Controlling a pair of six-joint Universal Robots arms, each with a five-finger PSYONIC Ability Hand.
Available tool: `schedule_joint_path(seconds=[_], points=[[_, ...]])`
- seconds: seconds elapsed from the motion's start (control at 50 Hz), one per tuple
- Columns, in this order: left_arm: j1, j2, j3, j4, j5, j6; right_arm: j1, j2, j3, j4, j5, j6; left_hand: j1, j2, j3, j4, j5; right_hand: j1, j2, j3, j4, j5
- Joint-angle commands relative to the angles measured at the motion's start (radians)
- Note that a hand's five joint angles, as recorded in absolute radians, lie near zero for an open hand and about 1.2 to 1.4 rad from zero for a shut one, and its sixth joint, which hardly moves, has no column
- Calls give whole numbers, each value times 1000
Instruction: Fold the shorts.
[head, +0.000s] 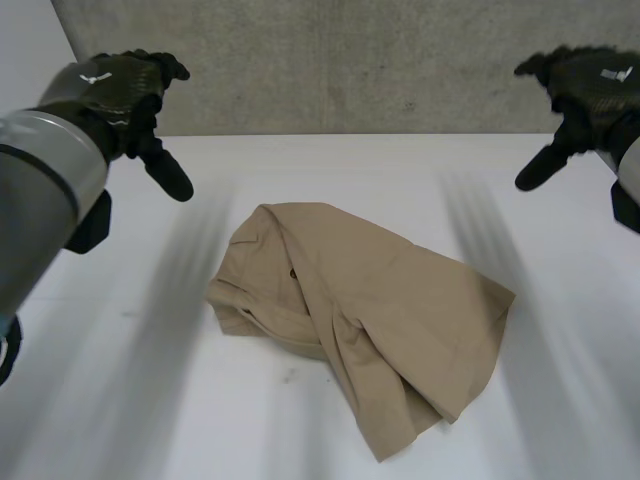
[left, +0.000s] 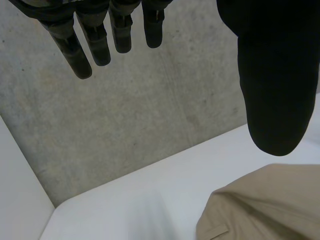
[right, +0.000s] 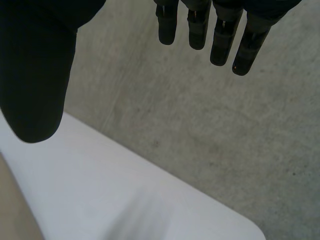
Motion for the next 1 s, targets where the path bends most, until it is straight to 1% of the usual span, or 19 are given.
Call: schedule_joint_path(seconds=[0.02,0.08,0.14,0.38,0.46,0.5,0.52,0.54,0.58,0.6,0.62,0.68,0.78,0.8,0.82,0.86,0.92,1.0], points=[[-2,81,-24,-41,13,-17,41,-7,-73,61,51,21,-14,-28,-47,-32,-47,30,-49,-38,-63,-72],[-2,89,-37,-41,13,-17,62,-4,-62,61,86,9,-14,-28,-47,-32,-47,30,-49,-38,-63,-72],[0,88,-54,-41,16,-17,78,-4,-61,61,97,9,-14,-28,-47,-32,-47,30,-49,-38,-63,-72],[8,83,-60,-27,18,-14,81,2,-62,57,99,1,-13,-27,-46,-31,-46,30,-49,-38,-63,-72],[6,71,-64,-8,33,-4,81,5,-58,43,79,-43,-7,-22,-40,-25,-40,30,-49,-38,-63,-72],[6,57,-67,-7,48,6,84,11,-47,31,76,-115,10,-4,-23,-8,-22,30,-49,-38,-63,-72],[7,29,-76,-8,70,26,82,16,-41,29,76,-143,31,16,-2,13,-2,30,-49,-38,-63,-72],[7,9,-80,-8,79,43,82,26,-29,28,80,-190,34,20,1,16,1,30,-49,-38,-63,-72],[9,-27,-91,-8,97,86,85,33,-18,17,82,-236,63,49,30,45,30,30,-49,-38,-63,-72],[0,-59,-102,-10,111,138,89,36,-15,14,82,-250,92,78,59,74,60,30,-49,-38,-63,-72],[-2,-75,-108,-10,113,164,95,37,-9,6,82,-273,93,78,59,75,60,30,-49,-38,-63,-72],[-9,-148,-126,-4,110,258,104,40,-4,2,82,-284,93,78,59,75,60,30,-49,-38,-63,-72],[-16,-270,-120,10,107,319,105,60,2,2,80,-284,113,99,80,95,80,30,-49,-38,-63,-72],[-16,-288,-119,13,107,319,107,62,4,2,82,-284,142,128,109,124,110,30,-49,-38,-63,-72],[-16,-323,-114,21,108,318,107,62,5,2,80,-286,224,210,191,206,191,30,-49,-38,-63,-72],[-17,-369,-111,39,108,319,107,63,7,2,80,-286,289,275,256,271,256,30,-49,-38,-63,-72],[-17,-414,-105,59,107,319,107,65,10,0,80,-287,313,298,279,295,280,30,-49,-38,-63,-72],[-16,-471,-93,78,105,319,108,71,15,-1,80,-290,793,779,760,775,760,30,-49,-38,-63,-72]])
